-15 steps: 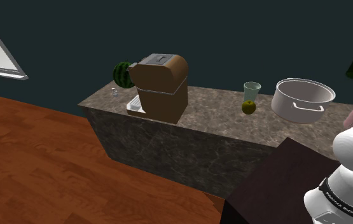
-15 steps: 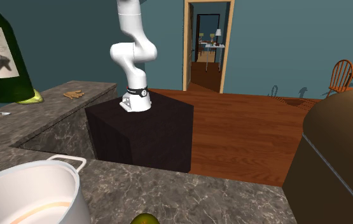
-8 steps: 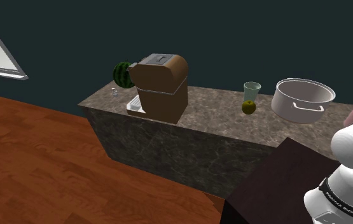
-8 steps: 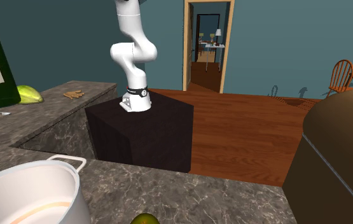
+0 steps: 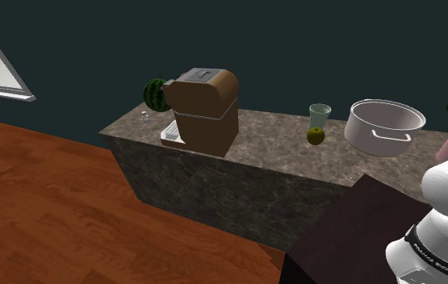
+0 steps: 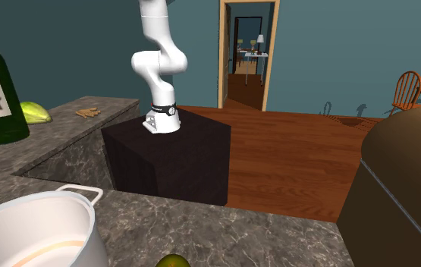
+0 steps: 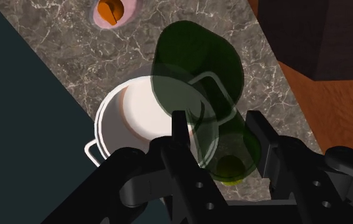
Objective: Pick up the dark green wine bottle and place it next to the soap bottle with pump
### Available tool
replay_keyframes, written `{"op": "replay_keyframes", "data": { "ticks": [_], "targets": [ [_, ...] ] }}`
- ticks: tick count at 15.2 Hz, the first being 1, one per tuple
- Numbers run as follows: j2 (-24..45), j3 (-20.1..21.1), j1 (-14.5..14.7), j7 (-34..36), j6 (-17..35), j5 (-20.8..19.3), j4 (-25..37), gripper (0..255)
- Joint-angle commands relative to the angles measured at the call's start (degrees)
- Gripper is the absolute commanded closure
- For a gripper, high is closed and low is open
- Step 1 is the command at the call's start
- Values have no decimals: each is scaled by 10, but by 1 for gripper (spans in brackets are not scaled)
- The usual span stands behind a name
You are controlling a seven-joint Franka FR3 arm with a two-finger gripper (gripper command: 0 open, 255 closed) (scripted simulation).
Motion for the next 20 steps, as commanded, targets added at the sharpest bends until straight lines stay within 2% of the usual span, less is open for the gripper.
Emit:
{"op": "replay_keyframes", "data": {
  "ticks": [1, 20],
  "targets": [
    [-10, 1, 5, 3, 19, -7, -26, 255],
    [-53, 10, 23, 27, 177, -38, -217, 255]
  ]
}}
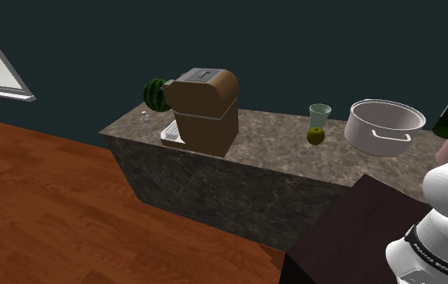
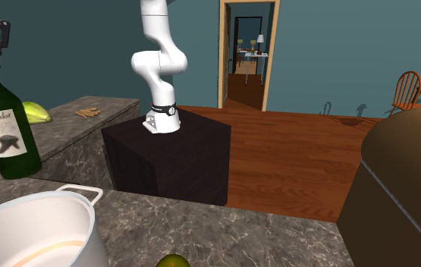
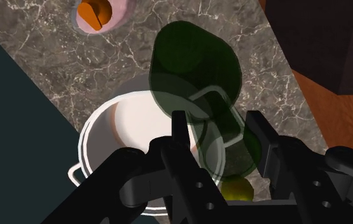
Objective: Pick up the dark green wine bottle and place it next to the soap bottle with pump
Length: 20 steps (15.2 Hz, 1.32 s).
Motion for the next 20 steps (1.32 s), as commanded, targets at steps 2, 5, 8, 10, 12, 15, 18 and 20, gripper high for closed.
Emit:
{"op": "replay_keyframes", "data": {
  "ticks": [2, 5, 8, 10, 12, 15, 18, 20],
  "targets": [
    [0, 0, 0, 1, 22, 0, -22, 255],
    [1, 0, 0, 1, 45, 0, -44, 255],
    [3, 0, 0, 1, 68, 2, -65, 255],
    [5, 0, 0, 0, 83, 3, -79, 255],
    [8, 0, -1, -1, 98, 5, -92, 255],
    [13, 0, -1, -3, 120, 9, -110, 255],
    [20, 0, -2, -6, 143, 14, -127, 255],
    [25, 0, -3, -8, 157, 18, -137, 255]
  ]
}}
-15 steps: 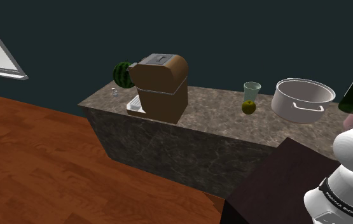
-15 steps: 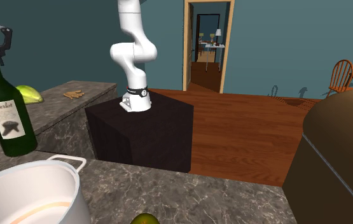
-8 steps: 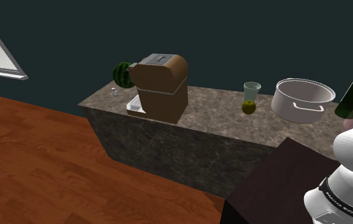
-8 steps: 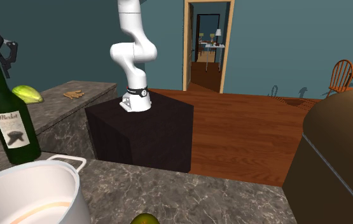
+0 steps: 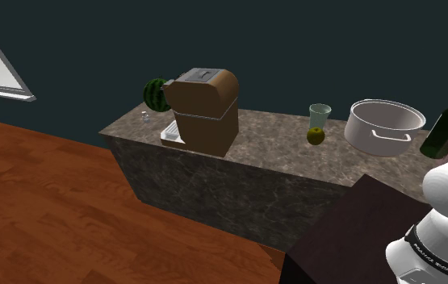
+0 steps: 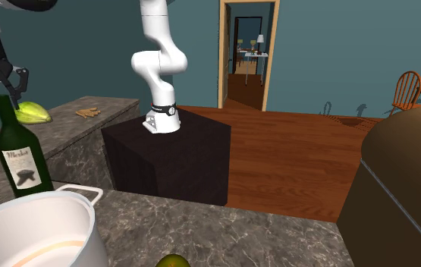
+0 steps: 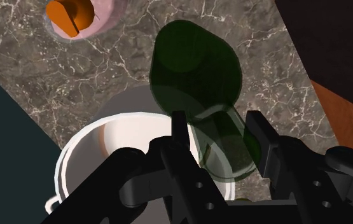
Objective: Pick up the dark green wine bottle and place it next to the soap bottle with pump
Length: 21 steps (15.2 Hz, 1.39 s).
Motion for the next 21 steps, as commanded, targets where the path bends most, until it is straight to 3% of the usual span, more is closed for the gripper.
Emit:
{"op": "replay_keyframes", "data": {
  "ticks": [1, 21],
  "targets": [
    [6, 0, -1, -3, 14, 5, -9, 255],
    [90, 17, -21, -49, 153, 78, -84, 255]
  ]
}}
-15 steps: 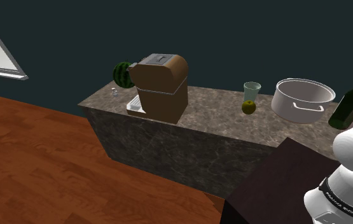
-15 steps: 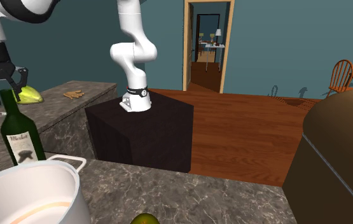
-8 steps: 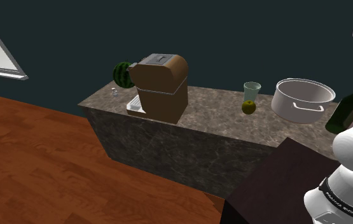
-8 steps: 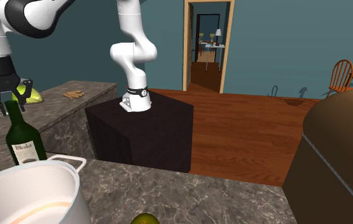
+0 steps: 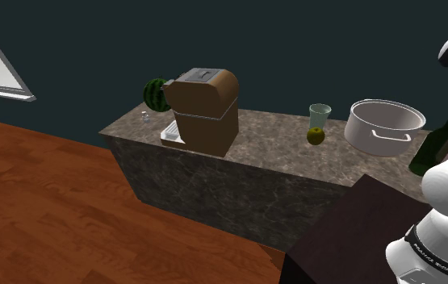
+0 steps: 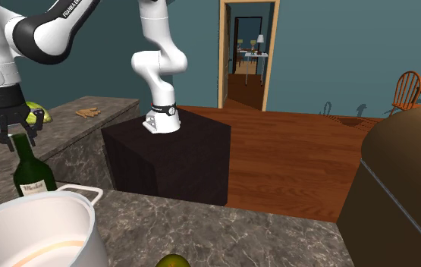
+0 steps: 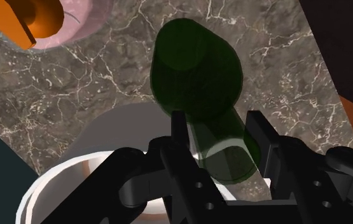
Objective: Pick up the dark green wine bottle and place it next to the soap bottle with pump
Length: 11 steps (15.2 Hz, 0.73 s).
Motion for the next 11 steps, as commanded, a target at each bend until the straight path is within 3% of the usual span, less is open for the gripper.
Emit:
{"op": "replay_keyframes", "data": {
  "ticks": [1, 8, 9, 11],
  "targets": [
    [4, 1, -2, -4, 8, 5, -4, 255],
    [4, 1, -2, -4, 8, 5, -4, 255],
    [4, 1, -2, -4, 8, 5, -4, 0],
    [4, 1, -2, -4, 8, 5, -4, 0]
  ]
}}
